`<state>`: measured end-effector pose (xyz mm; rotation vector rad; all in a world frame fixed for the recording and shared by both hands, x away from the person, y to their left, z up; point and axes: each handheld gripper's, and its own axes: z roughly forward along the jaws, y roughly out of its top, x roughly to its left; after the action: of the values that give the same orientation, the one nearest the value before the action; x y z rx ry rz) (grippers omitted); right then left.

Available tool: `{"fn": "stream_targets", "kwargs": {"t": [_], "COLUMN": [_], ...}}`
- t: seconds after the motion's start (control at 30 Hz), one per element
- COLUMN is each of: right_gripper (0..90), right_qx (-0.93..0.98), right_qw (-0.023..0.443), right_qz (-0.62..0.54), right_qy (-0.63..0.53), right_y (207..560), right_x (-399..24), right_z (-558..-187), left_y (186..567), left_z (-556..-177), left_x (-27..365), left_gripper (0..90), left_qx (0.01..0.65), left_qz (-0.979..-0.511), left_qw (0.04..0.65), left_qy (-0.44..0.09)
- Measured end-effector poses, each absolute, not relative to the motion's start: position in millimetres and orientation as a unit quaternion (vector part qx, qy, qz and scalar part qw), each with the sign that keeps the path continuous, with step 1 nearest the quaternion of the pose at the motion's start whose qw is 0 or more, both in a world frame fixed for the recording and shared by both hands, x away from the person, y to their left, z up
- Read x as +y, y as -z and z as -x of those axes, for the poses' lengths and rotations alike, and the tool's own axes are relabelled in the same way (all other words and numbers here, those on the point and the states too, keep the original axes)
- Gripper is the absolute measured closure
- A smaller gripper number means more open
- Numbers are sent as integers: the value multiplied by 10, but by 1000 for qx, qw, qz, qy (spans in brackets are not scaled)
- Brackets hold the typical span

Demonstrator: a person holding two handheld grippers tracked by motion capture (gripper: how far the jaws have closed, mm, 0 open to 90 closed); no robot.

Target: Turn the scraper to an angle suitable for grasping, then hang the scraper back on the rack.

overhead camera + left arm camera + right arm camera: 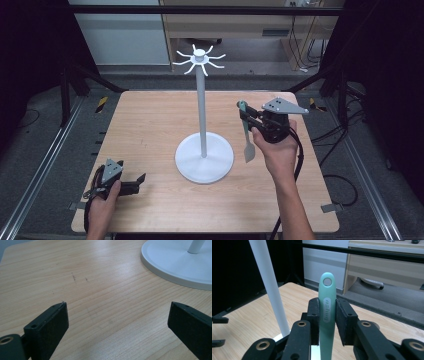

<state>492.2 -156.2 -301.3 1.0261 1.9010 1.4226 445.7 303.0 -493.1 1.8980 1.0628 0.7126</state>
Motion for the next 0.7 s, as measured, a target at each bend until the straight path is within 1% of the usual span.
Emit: {"fn": "stream_targets", "kwargs": {"t": [0.7], "right_gripper": [743], "right_qx": [689], "right_qw": [280], "right_qz": [-352], "right_qy": [-568], "right_y": [2693], "right_x": [-1475], "right_z": [-4841], "left_y": [4931], "left_z": [-4456], "left_x": [3042], "left_gripper": [29], "left_qx": [424], "left_qz": [-754], "left_qw": [412], "left_qy": [-285]}}
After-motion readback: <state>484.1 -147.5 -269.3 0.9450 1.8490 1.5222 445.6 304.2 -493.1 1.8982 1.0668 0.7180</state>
